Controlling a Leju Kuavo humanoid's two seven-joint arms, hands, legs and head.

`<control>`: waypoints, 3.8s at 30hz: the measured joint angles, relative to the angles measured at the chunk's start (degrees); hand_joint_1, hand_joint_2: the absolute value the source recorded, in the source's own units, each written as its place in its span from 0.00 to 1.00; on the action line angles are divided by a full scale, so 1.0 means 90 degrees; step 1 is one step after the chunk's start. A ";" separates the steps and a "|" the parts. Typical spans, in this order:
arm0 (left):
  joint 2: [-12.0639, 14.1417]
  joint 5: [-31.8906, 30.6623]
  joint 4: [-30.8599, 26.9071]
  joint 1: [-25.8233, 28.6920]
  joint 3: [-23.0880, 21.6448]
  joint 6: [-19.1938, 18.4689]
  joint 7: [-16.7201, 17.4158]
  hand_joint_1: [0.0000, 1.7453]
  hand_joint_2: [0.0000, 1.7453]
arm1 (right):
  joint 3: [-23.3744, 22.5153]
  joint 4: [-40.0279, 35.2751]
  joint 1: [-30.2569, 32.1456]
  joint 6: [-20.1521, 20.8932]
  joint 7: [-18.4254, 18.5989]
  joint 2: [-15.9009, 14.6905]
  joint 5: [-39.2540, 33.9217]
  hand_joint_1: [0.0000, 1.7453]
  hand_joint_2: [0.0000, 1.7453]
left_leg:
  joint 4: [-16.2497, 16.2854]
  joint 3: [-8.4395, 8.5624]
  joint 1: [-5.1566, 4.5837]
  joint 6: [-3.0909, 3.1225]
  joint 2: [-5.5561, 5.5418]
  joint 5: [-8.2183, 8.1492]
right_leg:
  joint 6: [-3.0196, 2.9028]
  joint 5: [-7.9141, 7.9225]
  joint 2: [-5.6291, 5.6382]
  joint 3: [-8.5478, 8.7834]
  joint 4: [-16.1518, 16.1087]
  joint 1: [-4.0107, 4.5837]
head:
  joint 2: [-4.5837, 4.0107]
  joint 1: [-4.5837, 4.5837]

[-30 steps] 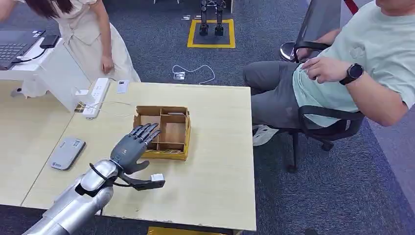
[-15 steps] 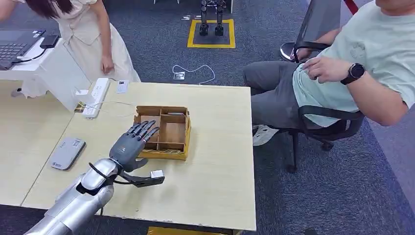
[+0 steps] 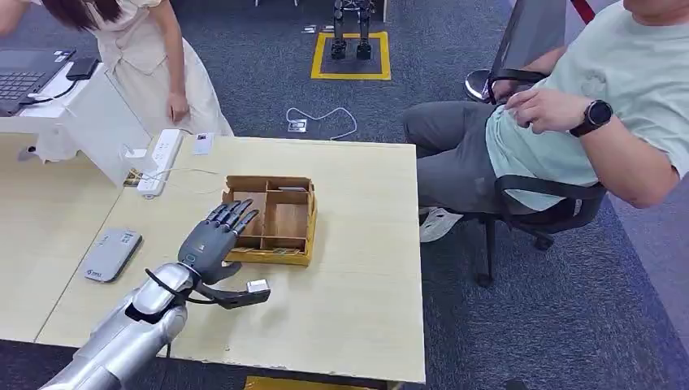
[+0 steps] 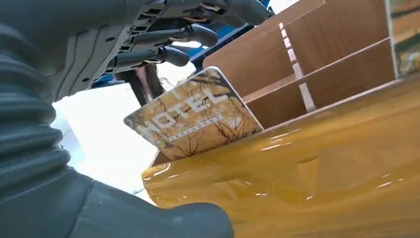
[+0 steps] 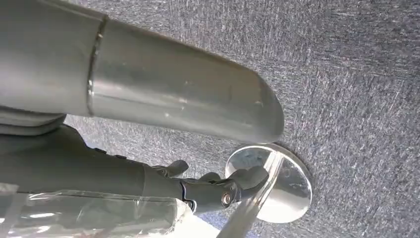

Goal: Pass the card to the sensor for recognition and then transmit it.

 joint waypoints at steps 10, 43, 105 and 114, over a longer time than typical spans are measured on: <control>0.0044 0.0148 0.0010 -0.0122 0.0146 -0.0017 -0.0141 0.00 1.00 | 0.0000 0.0000 0.0004 0.0000 -0.0002 0.0000 0.0005 0.00 0.00 | 0.0000 0.0000 0.0000 0.0000 0.0000 0.0000 | 0.0000 0.0000 0.0000 0.0000 0.0000 0.0000 | 0.0000 0.0000; 0.0189 0.0248 -0.0068 -0.0170 0.0238 -0.0109 -0.0231 0.00 1.00 | -0.0007 0.0000 0.0041 0.0000 -0.0019 0.0000 -0.0015 0.00 0.00 | 0.0000 0.0000 0.0000 0.0000 0.0000 0.0000 | 0.0000 0.0000 0.0000 0.0000 0.0000 0.0000 | 0.0000 0.0000; 0.1345 0.1683 -0.1962 0.0655 0.0041 -0.1418 -0.1088 0.00 1.00 | -0.0007 0.0000 0.0052 0.0000 -0.0114 0.0000 -0.0010 0.00 0.00 | -0.0001 -0.0001 0.0001 0.0000 -0.0001 0.0000 | 0.0000 -0.0001 -0.0001 0.0001 0.0000 0.0001 | 0.0000 0.0000; 0.1268 0.1683 -0.1962 0.0609 -0.0019 -0.1418 -0.1088 0.00 1.00 | -0.0007 0.0000 0.0050 0.0000 -0.0114 0.0000 -0.0010 0.00 0.00 | -0.0001 0.0000 0.0001 0.0000 -0.0001 0.0000 | 0.0000 -0.0001 -0.0001 0.0001 0.0000 0.0001 | 0.0000 0.0000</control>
